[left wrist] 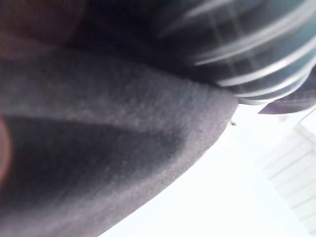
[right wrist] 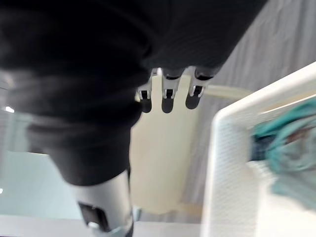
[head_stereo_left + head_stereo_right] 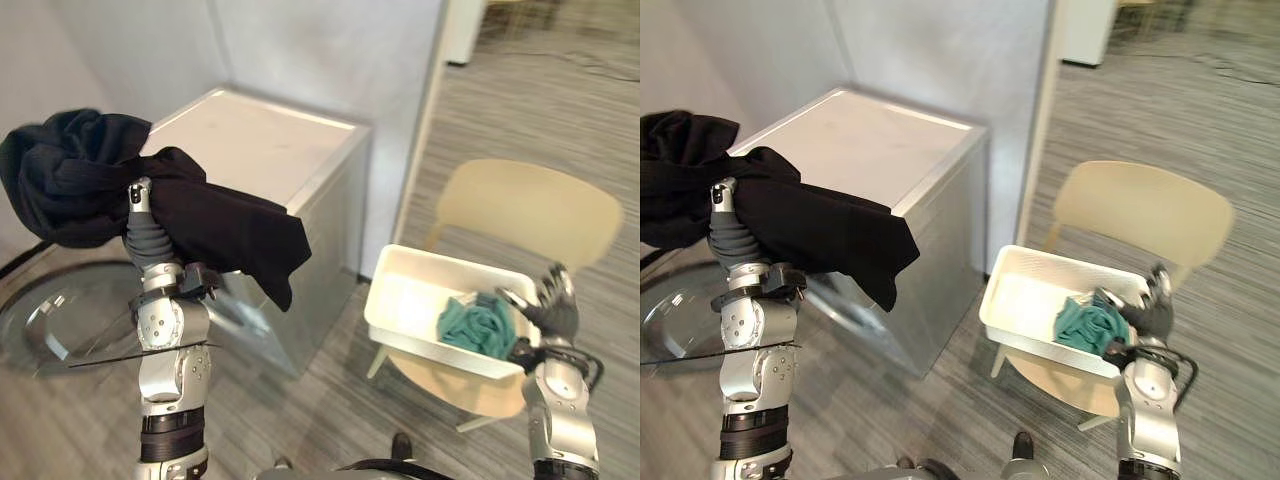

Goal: Pick up the laundry basket with both hands and put the clothes into the washing machine.

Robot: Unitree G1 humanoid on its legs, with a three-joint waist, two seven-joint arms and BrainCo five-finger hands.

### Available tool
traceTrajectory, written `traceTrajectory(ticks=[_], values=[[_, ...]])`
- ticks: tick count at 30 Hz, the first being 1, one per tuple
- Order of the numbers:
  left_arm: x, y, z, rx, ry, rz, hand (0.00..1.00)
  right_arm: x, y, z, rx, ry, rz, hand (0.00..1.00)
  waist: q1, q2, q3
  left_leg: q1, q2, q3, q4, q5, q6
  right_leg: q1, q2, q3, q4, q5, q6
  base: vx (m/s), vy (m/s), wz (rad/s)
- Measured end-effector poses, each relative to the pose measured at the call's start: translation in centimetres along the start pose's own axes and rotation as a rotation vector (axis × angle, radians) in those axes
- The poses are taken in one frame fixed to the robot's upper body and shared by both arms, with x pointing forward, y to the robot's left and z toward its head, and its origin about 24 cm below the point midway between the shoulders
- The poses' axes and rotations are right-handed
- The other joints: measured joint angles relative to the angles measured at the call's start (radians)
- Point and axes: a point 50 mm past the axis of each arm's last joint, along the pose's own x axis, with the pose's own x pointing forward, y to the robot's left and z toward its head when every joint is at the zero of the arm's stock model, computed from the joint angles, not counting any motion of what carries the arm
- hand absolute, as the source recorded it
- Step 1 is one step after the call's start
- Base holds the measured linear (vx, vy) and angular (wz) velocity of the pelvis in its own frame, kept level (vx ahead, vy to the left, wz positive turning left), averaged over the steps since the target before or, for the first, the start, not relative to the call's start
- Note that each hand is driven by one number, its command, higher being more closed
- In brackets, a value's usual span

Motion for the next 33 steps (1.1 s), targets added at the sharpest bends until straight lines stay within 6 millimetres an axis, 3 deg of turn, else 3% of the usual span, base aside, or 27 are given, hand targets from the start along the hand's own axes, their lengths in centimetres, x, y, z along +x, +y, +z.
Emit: traceTrajectory(ticks=[1, 2, 4, 6, 7, 9, 10, 11, 12, 14, 15, 17, 18, 19, 20, 21, 24, 27, 29, 30, 31, 32, 33], values=[[-0.4, 0.1, -0.3, -0.002, 0.017, -0.001, 1.0, -0.2, -1.3, -1.5, -0.029, 0.07, -0.056, 0.0, 0.002, -0.007, 0.008, -0.015, -0.001, 0.036, -0.011, 0.032, 0.047, 0.002, -0.008, -0.034, 0.013, -0.022, -0.012, -0.12, 0.007, 1.78], [-1.1, 0.6, -0.7, 0.004, 0.042, 0.005, 1.0, -0.9, -3.1, -3.4, -0.064, 0.154, -0.126, 0.0, 0.002, -0.008, 0.012, -0.018, 0.04, 0.144, 0.012, -0.031, 0.122, 0.014, -0.02, -0.108, 0.02, -0.022, -0.018, -0.08, 0.001, 1.34], [-2.2, 1.0, -1.4, 0.013, 0.089, 0.005, 1.0, -2.0, -4.6, -5.3, -0.122, 0.242, -0.176, 0.0, 0.006, -0.013, 0.027, -0.04, 0.167, 0.273, 0.251, -0.124, 0.179, 0.05, -0.025, -0.179, 0.036, -0.029, -0.028, -0.02, 0.001, 1.08], [-4.7, 0.5, -3.0, -0.006, 0.198, -0.06, 1.0, -4.9, -7.6, -8.0, -0.409, 0.376, -0.167, 0.0, -0.004, -0.021, 0.031, 0.008, 0.233, 0.324, 0.445, -0.151, 0.2, 0.116, -0.063, -0.29, 0.036, -0.038, -0.019, 0.02, 0.095, 1.28], [-5.2, 0.2, -3.3, -0.015, 0.219, -0.081, 1.0, -5.7, -8.3, -8.6, -0.475, 0.416, -0.151, 0.0, -0.007, -0.016, 0.028, 0.023, 0.242, 0.335, 0.458, -0.154, 0.203, 0.121, -0.072, -0.315, 0.036, -0.038, -0.018, -0.06, 0.248, 1.24], [-6.0, -0.9, -3.8, -0.049, 0.256, -0.143, 1.0, -8.5, -9.4, -11.3, -0.586, 0.58, -0.063, 0.0, -0.011, 0.006, 0.012, 0.058, 0.255, 0.386, 0.39, -0.16, 0.169, 0.113, -0.104, -0.405, 0.047, -0.021, 0.015, -0.05, 0.336, 1.26], [-6.1, -1.1, -3.9, -0.057, 0.261, -0.158, 1.0, -9.2, -9.6, -12.2, -0.605, 0.627, -0.034, 0.0, -0.016, 0.016, 0.007, 0.051, 0.242, 0.385, 0.339, -0.18, 0.087, 0.104, -0.11, -0.432, 0.052, -0.012, 0.027, -0.02, 0.356, 1.54], [-6.2, -1.3, -4.0, -0.063, 0.271, -0.178, 1.0, -10.5, -8.9, -14.4, -0.626, 0.732, 0.06, 0.0, -0.03, 0.017, -0.001, 0.031, 0.185, 0.365, 0.262, -0.214, -0.006, 0.088, -0.134, -0.481, 0.06, 0.004, 0.043, -0.05, 0.381, 1.45], [-6.4, -1.0, -4.4, -0.06, 0.298, -0.177, 1.0, -12.1, -7.1, -16.7, -0.614, 0.834, 0.185, 0.0, -0.019, -0.027, 0.005, -0.001, 0.119, 0.334, 0.241, -0.201, 0.016, 0.08, -0.179, -0.496, 0.057, 0.013, 0.043, -0.07, 0.385, 1.3], [-6.8, -0.3, -5.5, -0.046, 0.356, -0.156, 1.0, -14.1, -5.8, -19.1, -0.581, 0.951, 0.281, 0.0, 0.002, -0.042, 0.007, -0.023, 0.069, 0.288, 0.248, -0.207, 0.034, 0.098, -0.208, -0.501, 0.056, 0.019, 0.038, -0.07, 0.364, 1.03], [-7.3, 0.1, -6.4, -0.033, 0.407, -0.149, 1.0, -15.7, -5.3, -20.7, -0.562, 1.055, 0.33, 0.0, 0.0, -0.055, 0.004, -0.027, 0.025, 0.236, 0.256, -0.221, 0.057, 0.134, -0.248, -0.532, 0.095, 0.025, 0.029, -0.02, 0.346, 1.52], [-8.4, -0.2, -7.7, -0.033, 0.479, -0.173, 1.0, -17.1, -5.3, -22.1, -0.552, 1.166, 0.371, 0.0, 0.006, -0.04, 0.01, -0.03, -0.046, 0.165, 0.243, -0.241, 0.09, 0.13, -0.346, -0.509, 0.259, 0.031, 0.018, 0.01, 0.327, 1.42], [-9.3, -0.8, -8.3, -0.039, 0.524, -0.214, 1.0, -17.5, -5.5, -22.4, -0.547, 1.197, 0.376, 0.0, -0.001, -0.025, 0.017, -0.027, -0.102, 0.109, 0.207, -0.241, 0.104, 0.06, -0.405, -0.375, 0.426, 0.053, -0.09, 0.05, 0.332, 1.52], [-9.9, -1.7, -8.9, -0.046, 0.561, -0.272, 1.0, -17.8, -5.6, -22.6, -0.52, 1.222, 0.365, 0.0, -0.006, 0.003, 0.028, -0.015, -0.138, 0.048, 0.159, -0.217, 0.122, -0.023, -0.36, -0.136, 0.57, -0.042, -0.084, 0.05, 0.235, 1.59], [-10.2, -2.2, -9.1, -0.05, 0.575, -0.296, 1.0, -17.9, -5.5, -22.7, -0.503, 1.23, 0.356, 0.0, -0.008, 0.012, 0.037, -0.001, -0.158, 0.014, 0.122, -0.191, 0.137, -0.055, -0.307, -0.03, 0.632, -0.116, -0.038, 0.1, 0.186, 1.84], [-10.8, -3.2, -9.4, -0.068, 0.6, -0.343, 1.0, -18.6, -5.3, -22.9, -0.476, 1.251, 0.342, 0.0, -0.024, -0.004, 0.052, 0.035, -0.215, -0.05, 0.032, -0.147, 0.162, -0.115, -0.208, 0.102, 0.729, -0.232, -0.013, 0.05, 0.109, 1.59], [-11.9, -4.9, -9.7, -0.107, 0.637, -0.42, 1.0, -18.9, -4.7, -23.0, -0.443, 1.255, 0.306, 0.0, -0.057, -0.043, 0.081, 0.099, -0.267, -0.066, -0.047, -0.136, 0.179, -0.186, -0.11, 0.099, 0.73, -0.331, -0.02, 0.12, 0.002, 1.47], [-12.6, -6.0, -9.9, -0.137, 0.654, -0.451, 1.0, -18.1, -3.6, -22.7, -0.434, 1.198, 0.303, 0.0, -0.061, -0.043, 0.086, 0.157, -0.269, -0.046, -0.091, -0.135, 0.181, -0.249, -0.062, -0.025, 0.571, -0.33, -0.019, 0.2, -0.083, 0.76], [-12.7, -6.4, -9.9, -0.151, 0.656, -0.458, 1.0, -17.5, -2.7, -22.4, -0.434, 1.166, 0.321, 0.0, -0.061, -0.052, 0.081, 0.215, -0.273, -0.022, -0.142, -0.133, 0.177, -0.246, -0.066, -0.144, 0.422, -0.294, -0.067, 0.27, -0.121, 0.39], [-12.8, -6.5, -9.9, -0.153, 0.659, -0.464, 1.0, -17.1, -2.2, -22.3, -0.432, 1.15, 0.332, 0.0, -0.063, -0.062, 0.074, 0.237, -0.28, -0.019, -0.153, -0.124, 0.159, -0.241, -0.08, -0.213, 0.373, -0.252, -0.132, 0.36, -0.16, 0.37], [-12.9, -6.6, -9.9, -0.153, 0.665, -0.466, 1.0, -17.0, -2.0, -22.2, -0.438, 1.139, 0.341, 0.0, -0.067, -0.065, 0.072, 0.248, -0.282, -0.02, -0.147, -0.132, 0.146, -0.229, -0.082, -0.22, 0.377, -0.219, -0.165, 0.5, -0.201, 0.24], [-13.2, -6.6, -10.0, -0.16, 0.679, -0.459, 1.0, -16.4, -1.8, -22.0, -0.457, 1.106, 0.361, 0.0, -0.065, -0.059, 0.058, 0.266, -0.271, -0.022, -0.125, -0.166, 0.122, -0.219, -0.074, -0.225, 0.391, -0.171, -0.188, 0.49, -0.158, 0.0], [-13.8, -6.7, -10.1, -0.177, 0.696, -0.441, 1.0, -15.6, -1.5, -21.5, -0.464, 1.059, 0.372, 0.0, -0.069, -0.033, 0.044, 0.248, -0.219, -0.001, -0.034, -0.204, 0.081, -0.196, -0.036, -0.225, 0.372, -0.193, -0.171, 0.49, -0.138, -0.11]])
